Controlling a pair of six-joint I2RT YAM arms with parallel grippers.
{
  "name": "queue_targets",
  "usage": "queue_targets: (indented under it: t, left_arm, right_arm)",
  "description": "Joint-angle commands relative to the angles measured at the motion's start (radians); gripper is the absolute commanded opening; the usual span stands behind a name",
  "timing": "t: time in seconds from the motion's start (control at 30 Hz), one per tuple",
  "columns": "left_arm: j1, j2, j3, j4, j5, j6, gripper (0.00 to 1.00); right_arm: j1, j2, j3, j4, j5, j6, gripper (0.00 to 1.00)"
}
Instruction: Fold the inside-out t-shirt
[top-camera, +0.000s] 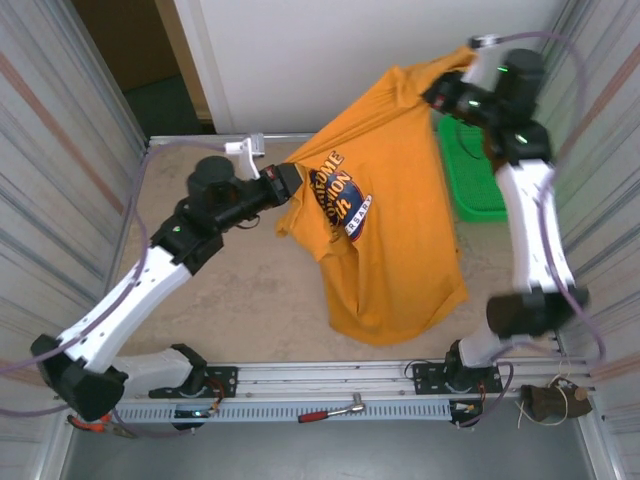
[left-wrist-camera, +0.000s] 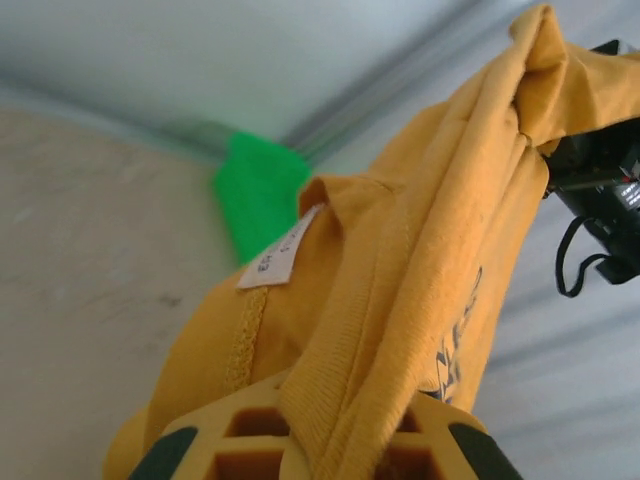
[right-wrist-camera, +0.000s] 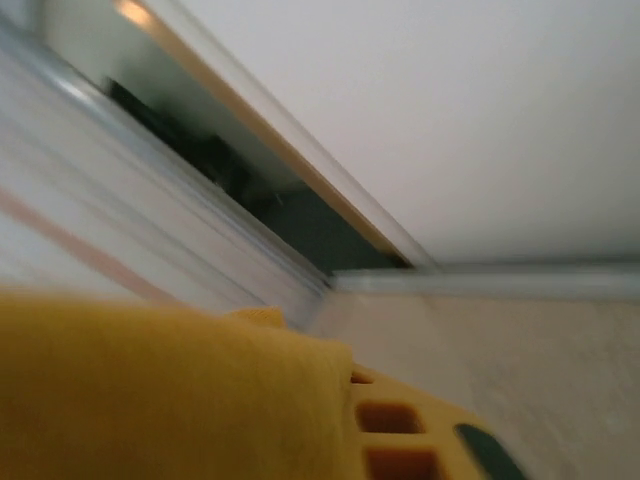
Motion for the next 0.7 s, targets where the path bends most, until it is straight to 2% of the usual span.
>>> queue_targets:
  t: [0.0, 0.03, 0.1, 0.17, 0.2, 0.23, 0.3, 0.33, 0.37, 0.47, 0.67]
  left_arm:
    - [0.068, 0.063, -0.111, -0.013, -0.185, -0.241, 0.0]
    - [0.092, 0.093, -0.137, 0.009, -0.182, -0.28, 0.0]
    - [0.13, 0.143, -0.167, 0.022, -0.178, -0.329, 0.0]
    - [0.154, 0.185, -0.168, 0.037, -0.188, -0.312, 0.0]
    - [0.163, 0.205, -0.155, 0.035, -0.187, -0.293, 0.03]
    - [0.176, 0.229, -0.136, 0.047, -0.172, -0.256, 0.11]
    - [0.201, 0.271, -0.088, 0.053, -0.142, -0.161, 0.36]
    - [0.214, 0.286, -0.065, 0.044, -0.125, -0.122, 0.52]
    - [0.229, 0.297, -0.046, 0.047, -0.101, -0.072, 0.62]
    - [0.263, 0.288, -0.011, -0.043, -0.092, 0.025, 0.75]
    - [0.278, 0.15, -0.122, -0.22, -0.22, 0.078, 0.8]
  right_arm:
    - [0.013, 0.298, 0.233, -0.25, 0.198, -0.136, 0.58]
    - [0.022, 0.366, 0.335, -0.353, 0.222, -0.154, 0.63]
    - [0.056, 0.359, 0.324, -0.39, 0.261, -0.194, 0.68]
    - [0.109, 0.224, 0.122, -0.292, 0.303, -0.226, 0.74]
    - [0.13, 0.156, 0.005, -0.229, 0.313, -0.226, 0.76]
    - [0.151, 0.081, -0.117, -0.173, 0.315, -0.216, 0.77]
    - [0.191, -0.03, -0.322, -0.104, 0.303, -0.184, 0.77]
    - [0.223, -0.085, -0.414, -0.083, 0.305, -0.169, 0.76]
    - [0.263, -0.133, -0.505, -0.063, 0.315, -0.157, 0.76]
    - [0.403, -0.237, -0.738, -0.009, 0.367, -0.11, 0.74]
    - [0.674, -0.288, -1.02, 0.12, 0.432, 0.055, 0.66]
